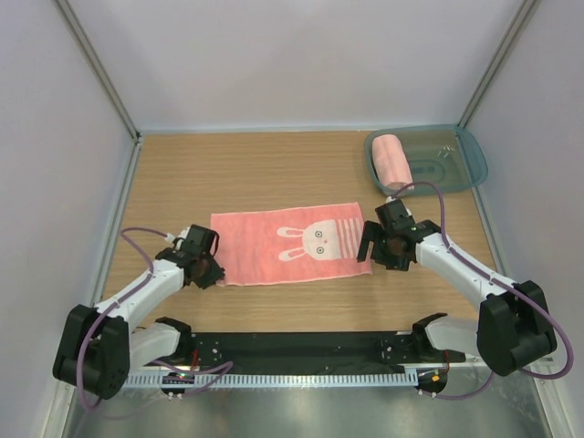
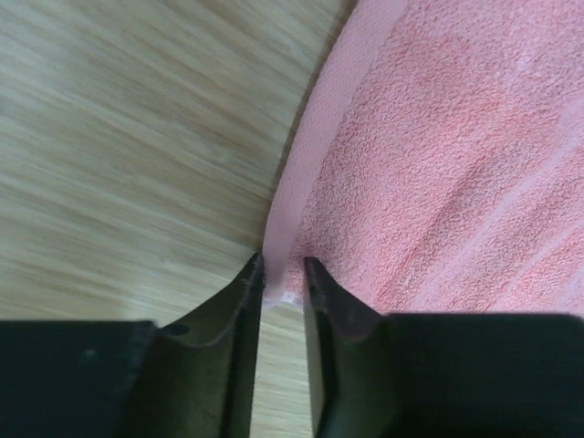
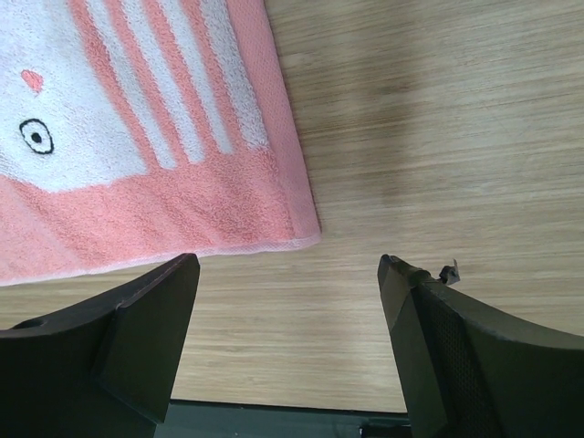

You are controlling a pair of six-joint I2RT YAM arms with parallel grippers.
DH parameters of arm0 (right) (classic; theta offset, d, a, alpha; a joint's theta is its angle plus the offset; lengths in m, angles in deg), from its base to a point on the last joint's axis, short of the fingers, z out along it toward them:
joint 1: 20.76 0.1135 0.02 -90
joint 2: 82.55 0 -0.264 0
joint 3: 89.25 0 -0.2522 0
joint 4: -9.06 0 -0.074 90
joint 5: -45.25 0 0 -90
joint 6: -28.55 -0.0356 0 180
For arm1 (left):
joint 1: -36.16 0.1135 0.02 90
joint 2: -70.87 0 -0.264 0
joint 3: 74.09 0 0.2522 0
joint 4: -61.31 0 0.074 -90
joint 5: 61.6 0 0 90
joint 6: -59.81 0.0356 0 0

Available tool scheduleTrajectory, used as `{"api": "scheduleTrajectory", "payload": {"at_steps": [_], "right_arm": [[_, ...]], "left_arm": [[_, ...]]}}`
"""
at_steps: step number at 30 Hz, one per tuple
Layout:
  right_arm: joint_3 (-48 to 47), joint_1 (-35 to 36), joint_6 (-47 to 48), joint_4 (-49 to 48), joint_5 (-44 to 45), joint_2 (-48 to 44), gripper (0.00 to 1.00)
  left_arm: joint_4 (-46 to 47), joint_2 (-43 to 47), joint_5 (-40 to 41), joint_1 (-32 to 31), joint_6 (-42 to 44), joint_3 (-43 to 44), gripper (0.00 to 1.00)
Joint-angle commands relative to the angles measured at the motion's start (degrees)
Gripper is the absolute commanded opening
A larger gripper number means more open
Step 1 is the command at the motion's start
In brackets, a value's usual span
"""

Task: Roll the towels
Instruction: Flatten the towel

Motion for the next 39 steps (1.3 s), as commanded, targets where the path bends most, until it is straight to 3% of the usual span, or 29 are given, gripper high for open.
{"api": "scheduleTrajectory", "payload": {"at_steps": [1,5,14,18,27,31,35,39], "right_arm": [[-0.19,0.19,-0.54,-1.02,-0.1,-0.41,0.86],[2.18,0.02,-2.56,-3.74,-0.63,0.65,0.86],[8.07,-4.81,-5.99,-8.13,-2.13,-0.41,0.75],[8.77,-4.99,-6.34,-8.93,-3.95,-0.06,0.62],[10.88,-4.99,-7.22,-13.93,-8.54,3.98,0.51],[11.06,-5.08,-7.05,-14.73,-8.54,4.78,0.38],[11.15,-5.08,-6.87,-14.38,-8.02,4.26,0.15],[10.36,-5.08,-6.34,-12.19,-6.26,2.59,0.03]], "left_arm": [[3.24,-1.4,0.01,-0.07,0.02,-1.0,0.23],[3.07,-1.05,-0.16,-0.07,0.64,-0.74,0.0],[-2.11,4.3,2.21,0.11,1.34,1.02,0.0],[-3.08,5.8,2.3,0.37,1.52,1.11,0.0],[-3.0,6.16,1.95,0.46,1.61,0.93,0.0],[-3.17,6.59,1.95,0.37,1.52,0.84,0.0],[-3.35,6.86,1.86,0.46,1.52,0.84,0.0],[-5.18,7.47,1.86,0.46,0.64,1.54,0.0]]}}
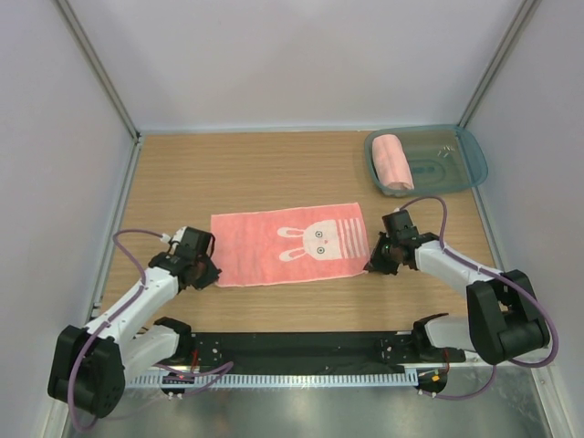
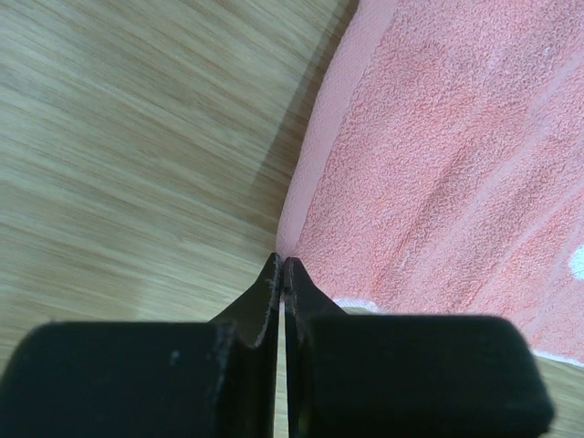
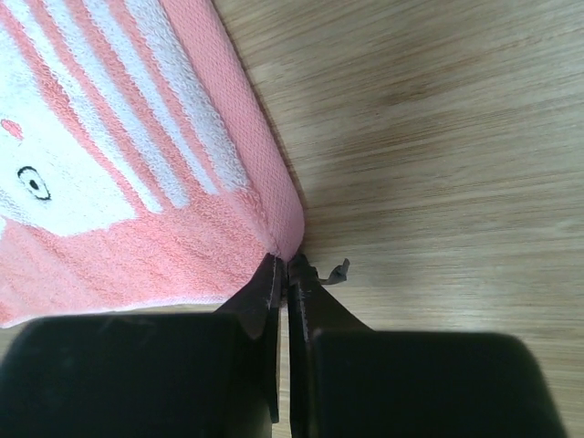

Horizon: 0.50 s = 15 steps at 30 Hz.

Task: Roll the towels
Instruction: Flatten the towel

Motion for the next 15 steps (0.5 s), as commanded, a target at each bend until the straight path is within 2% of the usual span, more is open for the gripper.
{"api": "scheduleTrajectory", "payload": {"at_steps": [1,11,15], "right_arm": [[0.22,-0.01,1.13,3.38,2.85,-1.24,0.02],[-2.77,0.08,2.37,13.04,0.23,-9.15,0.01],[-5.49,0.08,3.15,14.81,-1.62,-9.16,0.01]], "left_arm": [[-2.94,2.01,1.35,0.35,-1.04,2.0,0.0],[-12.09,12.03,-0.13,1.14,-3.07,7.45,0.0],[-12.44,11.69,-1.27,1.23,-2.81,8.51,0.0]]}}
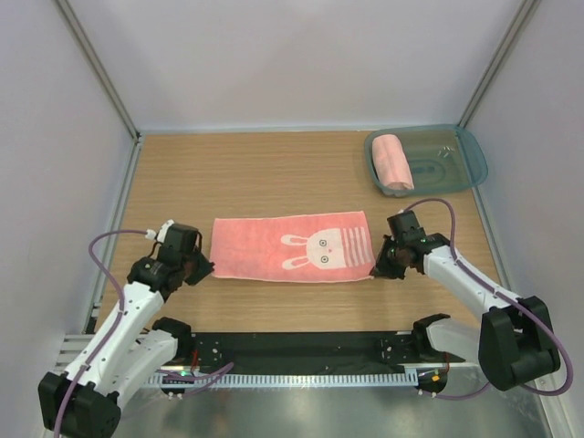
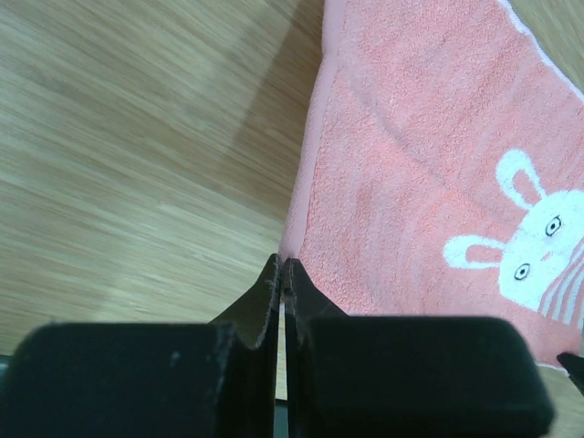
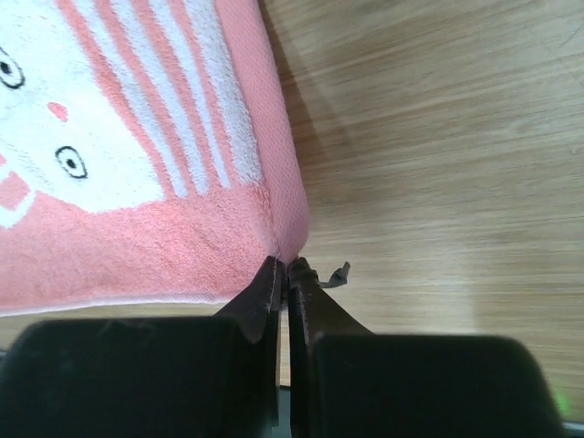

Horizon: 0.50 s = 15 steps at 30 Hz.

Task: Roll the towels
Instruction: Flatten the towel, then fold the towel

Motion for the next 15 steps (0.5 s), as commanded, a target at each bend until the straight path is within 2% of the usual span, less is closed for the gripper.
{"api": "scheduleTrajectory", "payload": {"at_steps": [1,8,15], "right_arm": [[-4.69,0.08,1.67,2.96,-1.75,-0.57,0.01],[-15.92,-0.01,5.18,4.81,1.05,6.1,0.01],[-24.46,0.08,6.59,3.93,2.02,15.69,0.01]], "left_arm": [[-1.88,-1.21,-0.75,0.53,-0.4,2.15,0.0],[1.19,-6.22,-0.84,1.85,1.88,6.1,0.0],[3.56,-13.69,-2.77,7.2,6.63,12.34,0.0]]}}
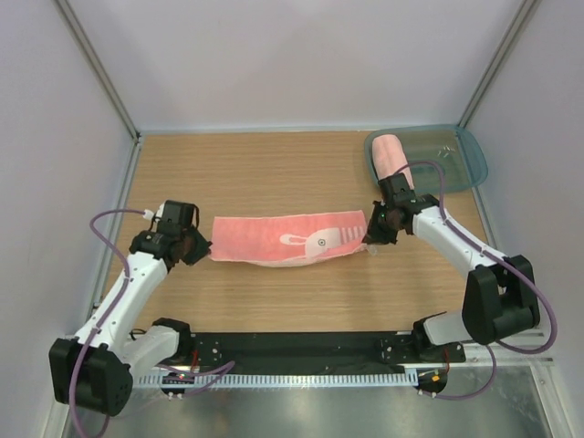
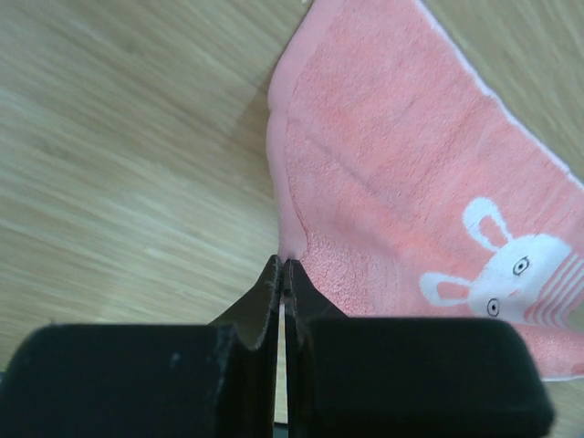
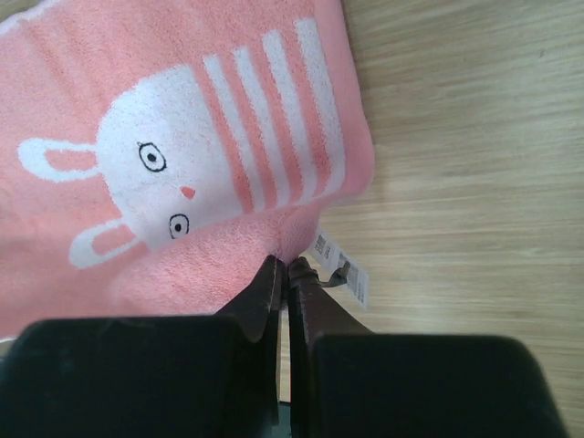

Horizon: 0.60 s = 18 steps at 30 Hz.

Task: Roll the towels
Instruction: Fold the towel

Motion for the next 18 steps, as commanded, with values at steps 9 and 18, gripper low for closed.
{"api": "scheduleTrajectory", "payload": {"at_steps": [9,18], "right_arm": [[-14.35,-0.01,3.28,0.79,2.03,12.62,0.01],[-19.98,-0.45,4.07,1.84,2.91,18.95,0.01]], "left_arm": [[6.51,-11.14,-3.25,6.47,6.01,8.59,0.0],[7.83,-22.48,-3.07,6.82,6.98,15.62,0.0]]}}
